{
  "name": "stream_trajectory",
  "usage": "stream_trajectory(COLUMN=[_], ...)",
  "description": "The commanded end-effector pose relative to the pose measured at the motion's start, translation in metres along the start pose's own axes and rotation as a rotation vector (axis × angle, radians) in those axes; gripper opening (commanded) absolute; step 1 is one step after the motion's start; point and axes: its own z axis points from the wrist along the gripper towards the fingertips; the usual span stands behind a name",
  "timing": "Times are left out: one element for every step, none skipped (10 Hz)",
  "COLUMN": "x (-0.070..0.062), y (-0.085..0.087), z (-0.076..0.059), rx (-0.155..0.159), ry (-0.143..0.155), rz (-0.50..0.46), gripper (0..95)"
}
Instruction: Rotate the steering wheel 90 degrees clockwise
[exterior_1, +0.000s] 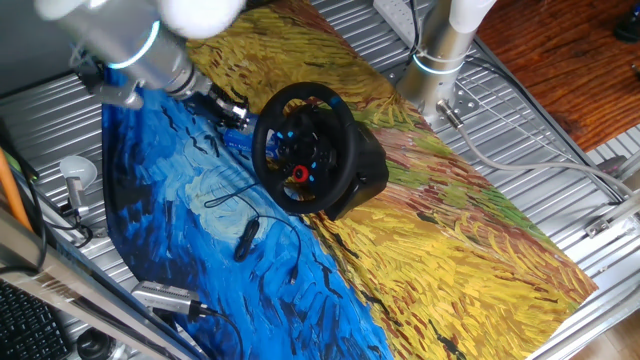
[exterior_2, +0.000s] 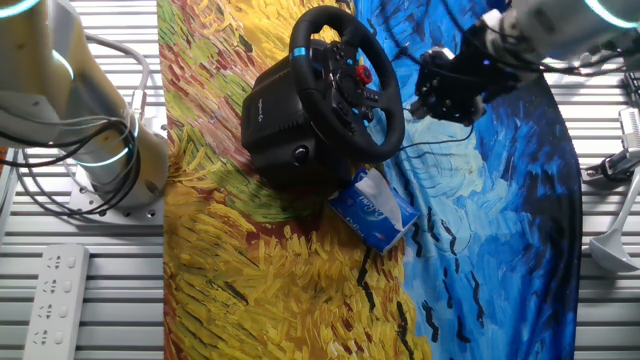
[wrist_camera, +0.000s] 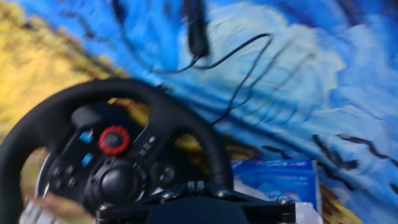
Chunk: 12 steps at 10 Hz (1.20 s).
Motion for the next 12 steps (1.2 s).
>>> stream_trajectory(x=[0.006, 0.01, 0.015, 0.018, 0.02, 0.022, 0.026, 0.031, 0.035, 0.035, 0.035, 0.035], y=[0.005, 0.008, 0.015, 0.026, 0.038, 0.047, 0.057, 0.063, 0.064, 0.065, 0.064, 0.064], z=[0.004, 0.006, 0.005, 0.003, 0.006, 0.012, 0.018, 0.021, 0.023, 0.024, 0.024, 0.024], rx=[-0.131, -0.135, -0.143, -0.138, -0.131, -0.135, -0.137, -0.137, -0.143, -0.142, -0.142, -0.141], ry=[0.068, 0.074, 0.077, 0.089, 0.096, 0.09, 0.086, 0.087, 0.081, 0.081, 0.081, 0.081], rz=[-0.092, -0.094, -0.13, -0.112, -0.106, -0.108, -0.097, -0.102, -0.136, -0.136, -0.14, -0.139], gripper=[0.0, 0.0, 0.0, 0.0, 0.0, 0.0, 0.0, 0.0, 0.0, 0.0, 0.0, 0.0])
